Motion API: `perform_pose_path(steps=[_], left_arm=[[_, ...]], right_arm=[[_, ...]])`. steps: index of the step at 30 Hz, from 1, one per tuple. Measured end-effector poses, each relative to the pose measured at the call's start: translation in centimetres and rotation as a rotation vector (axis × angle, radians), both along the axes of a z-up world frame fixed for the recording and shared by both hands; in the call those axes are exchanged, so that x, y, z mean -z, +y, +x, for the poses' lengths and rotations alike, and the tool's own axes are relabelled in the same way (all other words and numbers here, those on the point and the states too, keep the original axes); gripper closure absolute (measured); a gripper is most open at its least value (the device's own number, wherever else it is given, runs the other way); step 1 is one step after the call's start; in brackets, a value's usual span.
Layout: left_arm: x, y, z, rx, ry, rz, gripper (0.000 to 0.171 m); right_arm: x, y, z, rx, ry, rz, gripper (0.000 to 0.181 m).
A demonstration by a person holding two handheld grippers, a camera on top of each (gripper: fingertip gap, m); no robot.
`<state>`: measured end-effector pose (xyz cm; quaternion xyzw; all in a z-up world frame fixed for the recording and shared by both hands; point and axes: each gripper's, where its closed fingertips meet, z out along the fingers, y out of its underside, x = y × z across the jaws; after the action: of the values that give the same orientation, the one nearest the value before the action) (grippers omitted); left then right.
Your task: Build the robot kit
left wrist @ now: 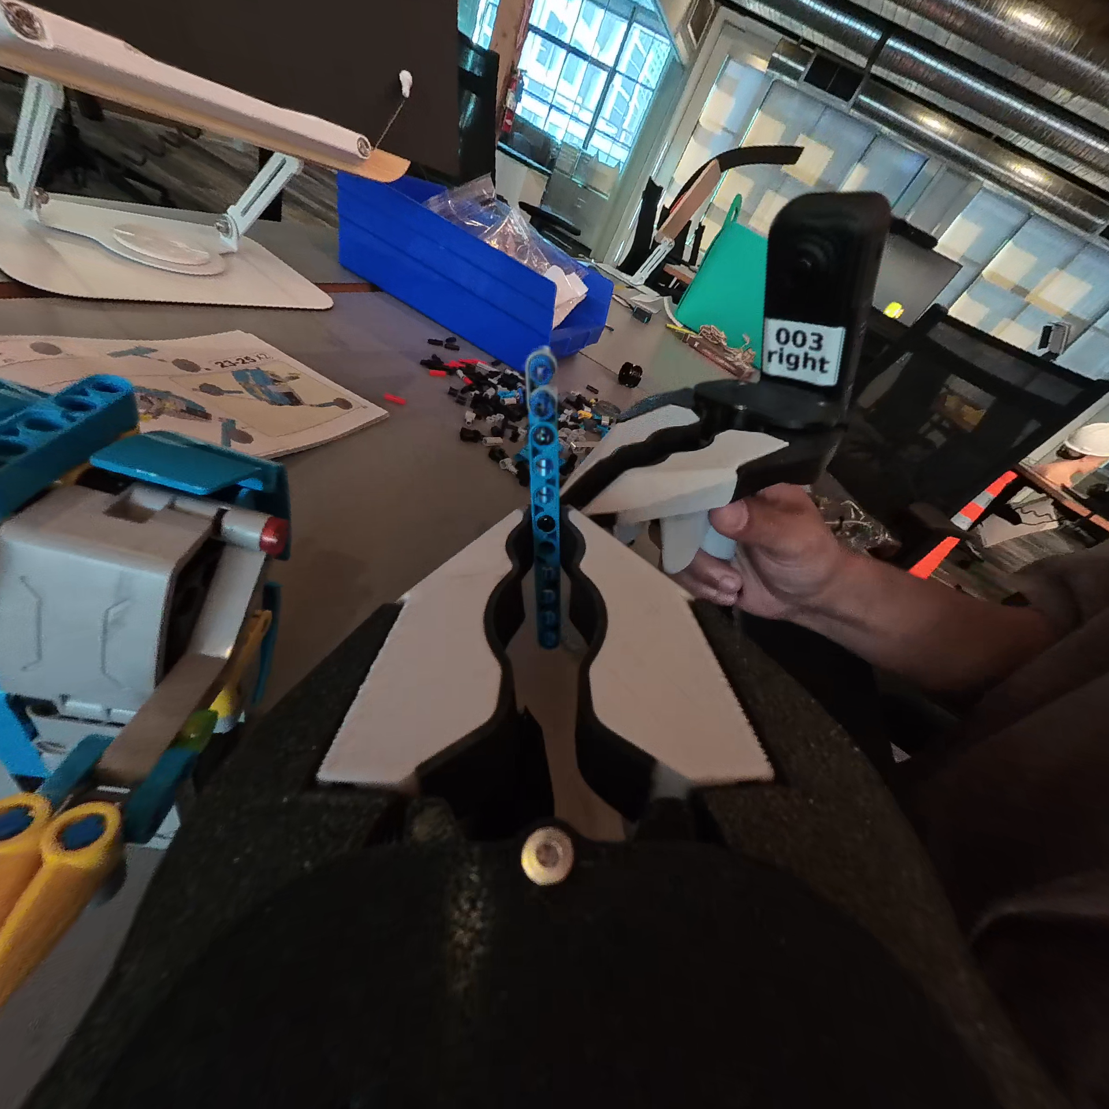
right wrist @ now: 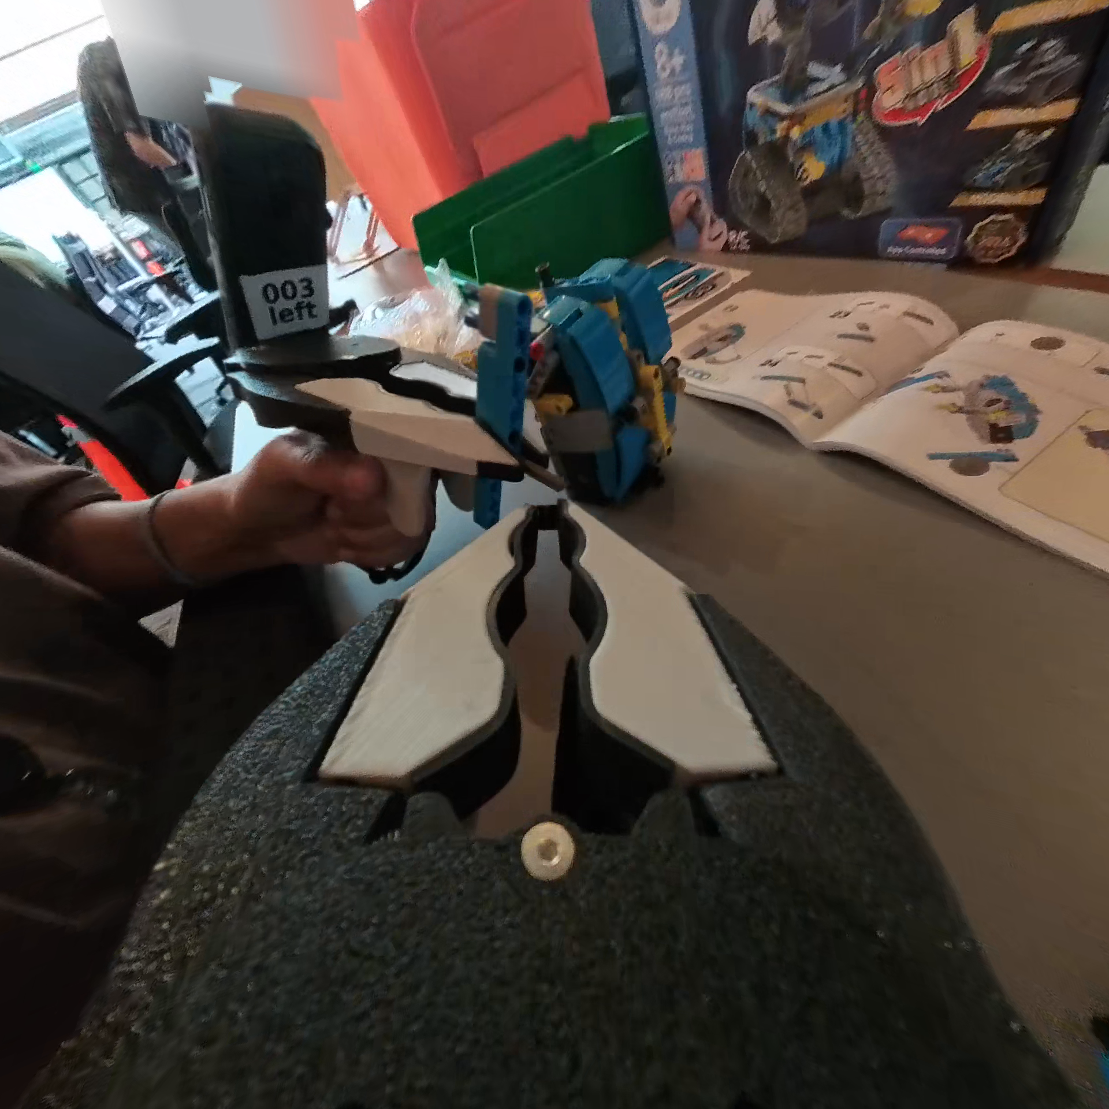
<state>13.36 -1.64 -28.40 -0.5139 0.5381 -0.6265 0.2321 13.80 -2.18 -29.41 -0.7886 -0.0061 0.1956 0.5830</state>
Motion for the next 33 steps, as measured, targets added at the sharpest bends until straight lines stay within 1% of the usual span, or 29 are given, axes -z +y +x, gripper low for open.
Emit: perform_pose_path(steps=[3, 5, 11, 18, 25, 28, 33], left_arm=[[-0.4, -0.2, -0.2, 0.021, -0.014, -0.036, 0.165], [-0.8, -0.4, -0.3, 0.038, -0.028, -0.063, 0.165], [-1.6, -0.6, -0.6, 0.069, -0.057, -0.117, 0.165], [-1.9, -1.1, -0.8, 0.089, -0.077, -0.109, 0.165], [-2.0, -1.1, -0.8, 0.091, -0.08, -0.118, 0.165], [-1.6, -1.2, -0.7, 0.094, -0.061, -0.111, 0.165], [-1.7, -1.1, -0.7, 0.093, -0.067, -0.11, 0.165]], right_arm=[[-0.8, 0.2, 0.4, 0.05, 0.016, 0.053, 0.175], [-1.3, 0.2, 0.5, 0.056, 0.033, 0.081, 0.175], [-2.1, 0.0, -0.2, -0.016, 0.178, 0.133, 0.175], [-2.4, -0.3, -0.3, -0.078, 0.266, 0.155, 0.175], [-1.9, -0.6, -0.4, -0.102, 0.291, 0.14, 0.175], [-2.4, -0.7, -0.5, -0.113, 0.308, 0.164, 0.175], [-2.1, -0.6, -0.4, -0.113, 0.308, 0.151, 0.175]])
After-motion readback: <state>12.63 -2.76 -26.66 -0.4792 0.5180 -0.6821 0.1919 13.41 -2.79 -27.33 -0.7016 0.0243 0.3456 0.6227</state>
